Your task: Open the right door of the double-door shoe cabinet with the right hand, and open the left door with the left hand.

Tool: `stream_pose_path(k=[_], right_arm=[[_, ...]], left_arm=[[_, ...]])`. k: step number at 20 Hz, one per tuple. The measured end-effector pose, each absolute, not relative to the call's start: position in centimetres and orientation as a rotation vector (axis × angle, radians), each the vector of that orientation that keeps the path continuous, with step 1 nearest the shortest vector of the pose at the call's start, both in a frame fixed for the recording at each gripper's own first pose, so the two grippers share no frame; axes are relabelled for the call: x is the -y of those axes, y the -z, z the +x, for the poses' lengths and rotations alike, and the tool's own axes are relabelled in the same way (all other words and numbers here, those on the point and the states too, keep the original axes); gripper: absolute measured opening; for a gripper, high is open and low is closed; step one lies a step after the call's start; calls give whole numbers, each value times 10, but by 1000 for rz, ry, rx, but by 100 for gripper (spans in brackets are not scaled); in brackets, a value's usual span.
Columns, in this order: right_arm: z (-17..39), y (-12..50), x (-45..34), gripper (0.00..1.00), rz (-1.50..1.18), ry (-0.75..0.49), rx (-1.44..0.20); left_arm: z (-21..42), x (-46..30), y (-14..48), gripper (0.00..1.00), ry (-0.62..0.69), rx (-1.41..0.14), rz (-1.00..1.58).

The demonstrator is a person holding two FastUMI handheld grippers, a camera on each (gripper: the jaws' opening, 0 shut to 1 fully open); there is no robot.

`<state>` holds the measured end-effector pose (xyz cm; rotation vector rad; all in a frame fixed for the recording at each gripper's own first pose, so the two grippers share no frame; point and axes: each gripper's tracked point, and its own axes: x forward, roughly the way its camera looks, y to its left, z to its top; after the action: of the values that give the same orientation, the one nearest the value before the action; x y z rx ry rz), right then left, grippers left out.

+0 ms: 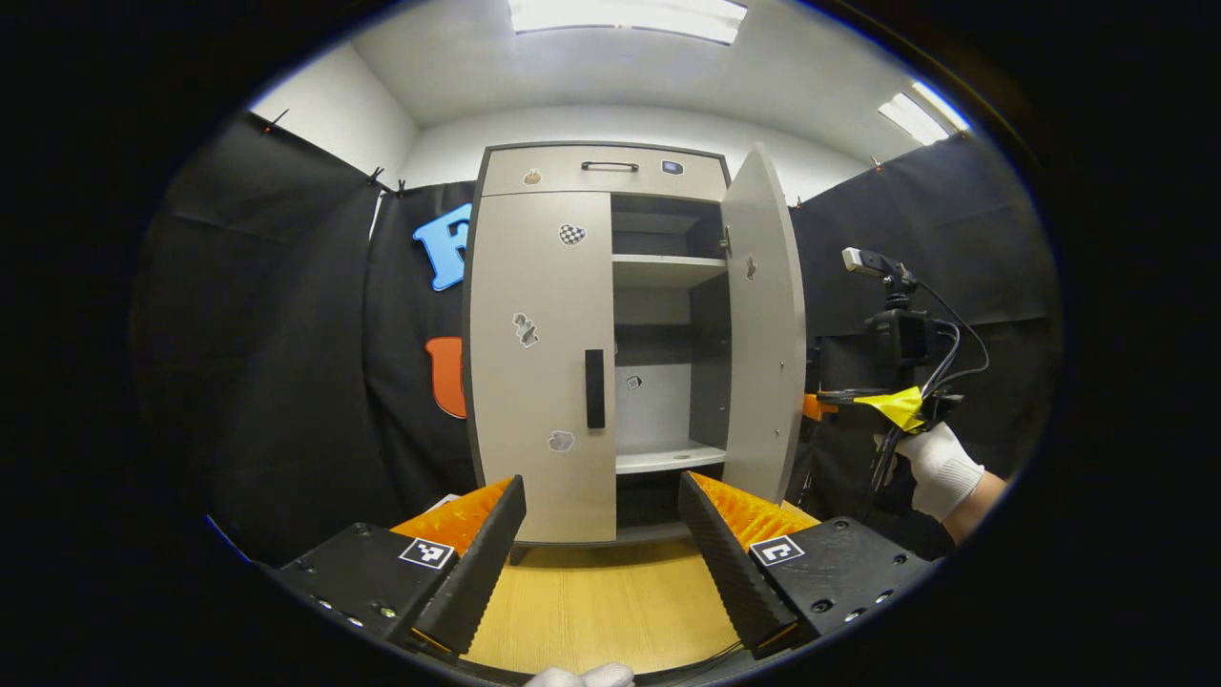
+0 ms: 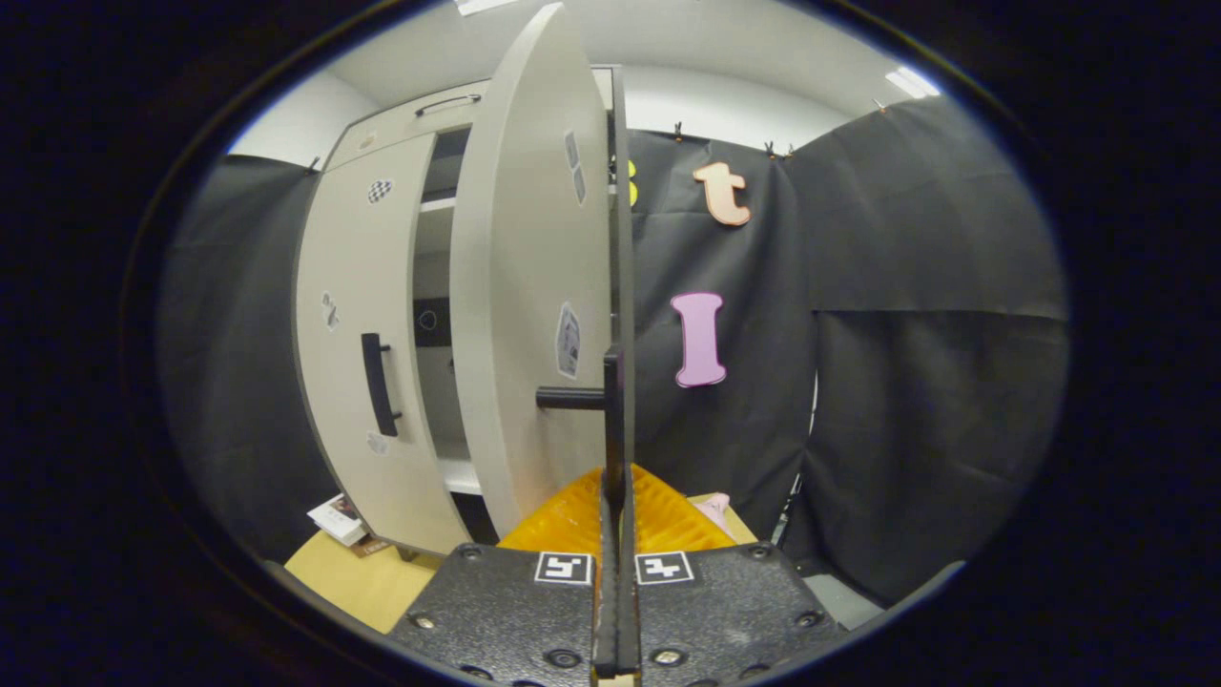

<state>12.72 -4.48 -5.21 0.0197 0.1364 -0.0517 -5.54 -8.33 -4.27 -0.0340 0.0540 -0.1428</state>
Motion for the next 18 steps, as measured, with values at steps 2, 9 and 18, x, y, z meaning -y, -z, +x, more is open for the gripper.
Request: stream_pose_path(k=[2, 9, 18], right_arm=[[128, 50, 61, 4, 11, 61, -139], [131, 50, 81, 4, -4, -7, -142], [125, 41, 88, 5, 4, -27, -140]], left_arm=[[-56, 93, 40, 96, 145, -50, -36], [-46, 117, 38, 96, 121, -63, -48], [-43, 112, 39, 96, 67, -76, -50]])
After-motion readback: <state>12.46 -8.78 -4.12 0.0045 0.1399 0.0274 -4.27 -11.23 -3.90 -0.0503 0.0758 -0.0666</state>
